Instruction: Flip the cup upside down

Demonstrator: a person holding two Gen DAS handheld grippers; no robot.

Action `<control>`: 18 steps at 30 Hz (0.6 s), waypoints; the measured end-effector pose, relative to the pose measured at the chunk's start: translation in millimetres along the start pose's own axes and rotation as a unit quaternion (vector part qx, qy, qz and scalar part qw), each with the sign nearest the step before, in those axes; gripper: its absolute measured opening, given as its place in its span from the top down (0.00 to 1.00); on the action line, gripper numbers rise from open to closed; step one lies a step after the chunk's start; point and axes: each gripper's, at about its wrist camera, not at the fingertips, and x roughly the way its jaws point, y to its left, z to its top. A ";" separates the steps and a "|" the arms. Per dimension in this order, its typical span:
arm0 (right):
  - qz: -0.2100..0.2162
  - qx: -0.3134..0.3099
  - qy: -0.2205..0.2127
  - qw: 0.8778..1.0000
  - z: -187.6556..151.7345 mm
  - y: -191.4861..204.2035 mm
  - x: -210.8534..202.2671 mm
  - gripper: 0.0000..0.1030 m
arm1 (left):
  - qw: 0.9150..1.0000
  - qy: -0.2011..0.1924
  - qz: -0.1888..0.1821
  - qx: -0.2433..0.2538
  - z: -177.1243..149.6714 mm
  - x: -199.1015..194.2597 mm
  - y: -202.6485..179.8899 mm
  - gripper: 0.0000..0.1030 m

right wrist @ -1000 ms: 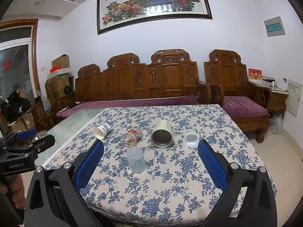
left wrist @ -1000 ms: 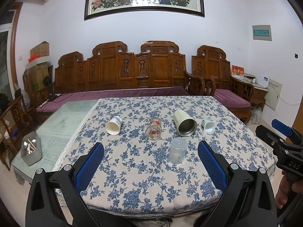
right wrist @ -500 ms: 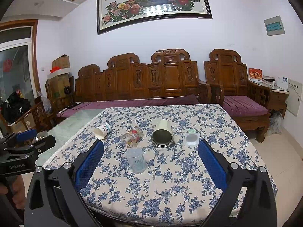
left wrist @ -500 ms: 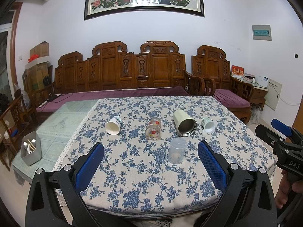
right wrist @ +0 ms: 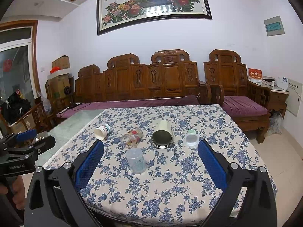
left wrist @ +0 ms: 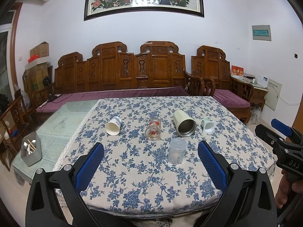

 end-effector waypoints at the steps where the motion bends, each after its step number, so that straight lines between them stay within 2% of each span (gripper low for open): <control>1: 0.000 0.000 0.000 1.000 0.2 -0.1 0.1 0.03 | 1.000 0.000 0.000 0.001 0.0 -0.1 0.1 0.08; 18: 0.001 0.002 0.001 1.000 -0.4 1.6 0.2 0.03 | 1.000 0.000 -0.001 0.001 0.4 -0.3 -1.8 0.08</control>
